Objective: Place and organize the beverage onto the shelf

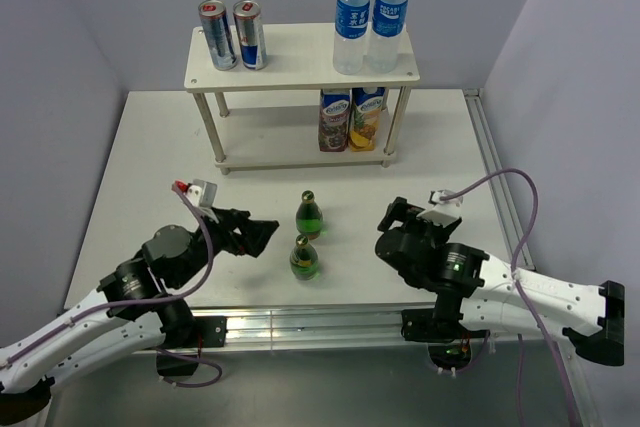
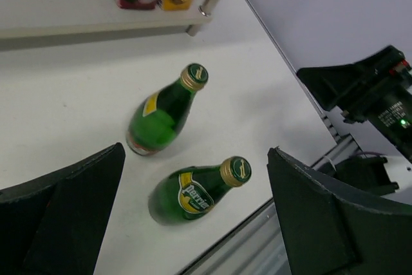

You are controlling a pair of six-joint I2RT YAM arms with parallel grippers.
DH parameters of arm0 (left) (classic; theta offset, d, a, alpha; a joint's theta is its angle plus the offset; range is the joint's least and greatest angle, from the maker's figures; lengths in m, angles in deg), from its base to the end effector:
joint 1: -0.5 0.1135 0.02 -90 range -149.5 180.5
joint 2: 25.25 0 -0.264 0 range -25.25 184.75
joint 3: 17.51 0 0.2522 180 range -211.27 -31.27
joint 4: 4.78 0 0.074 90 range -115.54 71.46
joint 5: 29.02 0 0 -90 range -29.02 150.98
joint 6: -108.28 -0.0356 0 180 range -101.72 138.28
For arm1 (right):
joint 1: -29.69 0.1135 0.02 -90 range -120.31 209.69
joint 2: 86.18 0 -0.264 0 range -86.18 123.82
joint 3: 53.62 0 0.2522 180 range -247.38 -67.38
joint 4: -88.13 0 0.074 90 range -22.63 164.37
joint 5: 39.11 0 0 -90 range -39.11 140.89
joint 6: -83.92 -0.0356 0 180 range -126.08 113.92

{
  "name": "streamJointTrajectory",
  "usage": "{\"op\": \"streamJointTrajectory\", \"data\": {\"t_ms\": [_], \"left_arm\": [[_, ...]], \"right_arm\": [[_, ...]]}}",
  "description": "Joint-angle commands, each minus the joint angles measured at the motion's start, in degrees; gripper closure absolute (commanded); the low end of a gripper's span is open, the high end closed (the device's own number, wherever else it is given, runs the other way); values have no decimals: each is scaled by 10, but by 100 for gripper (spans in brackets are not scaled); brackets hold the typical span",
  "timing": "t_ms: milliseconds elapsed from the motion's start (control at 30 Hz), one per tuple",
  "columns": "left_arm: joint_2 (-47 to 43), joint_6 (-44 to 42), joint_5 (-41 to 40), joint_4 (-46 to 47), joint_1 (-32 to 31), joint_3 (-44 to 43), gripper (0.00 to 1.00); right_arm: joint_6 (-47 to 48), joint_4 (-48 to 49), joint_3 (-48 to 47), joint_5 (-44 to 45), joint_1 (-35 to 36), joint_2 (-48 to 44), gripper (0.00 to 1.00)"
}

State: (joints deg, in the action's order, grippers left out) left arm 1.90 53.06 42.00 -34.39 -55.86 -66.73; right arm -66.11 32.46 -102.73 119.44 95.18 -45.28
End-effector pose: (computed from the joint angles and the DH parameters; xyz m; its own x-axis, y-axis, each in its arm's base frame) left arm 0.0792 -0.0981 0.3146 -0.4069 -0.3622 -0.8386 0.4585 0.7131 -0.5304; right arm 0.0836 0.1035 0.2583 -0.2148 0.2925 -0.9318 0.2290 0.9426 0.2431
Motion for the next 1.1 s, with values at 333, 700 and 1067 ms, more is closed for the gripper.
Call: {"op": "streamJointTrajectory", "data": {"t_ms": [333,700,1067], "left_arm": [[-60,82,41,104,-57,193,1],[28,73,-17,249,-124,260,1],[239,52,-149,364,-190,213,1]], "right_arm": [[-12,-9,-20,-2,4,29,0],[3,3,-21,2,3,51,0],[17,20,-14,-1,3,47,0]]}}
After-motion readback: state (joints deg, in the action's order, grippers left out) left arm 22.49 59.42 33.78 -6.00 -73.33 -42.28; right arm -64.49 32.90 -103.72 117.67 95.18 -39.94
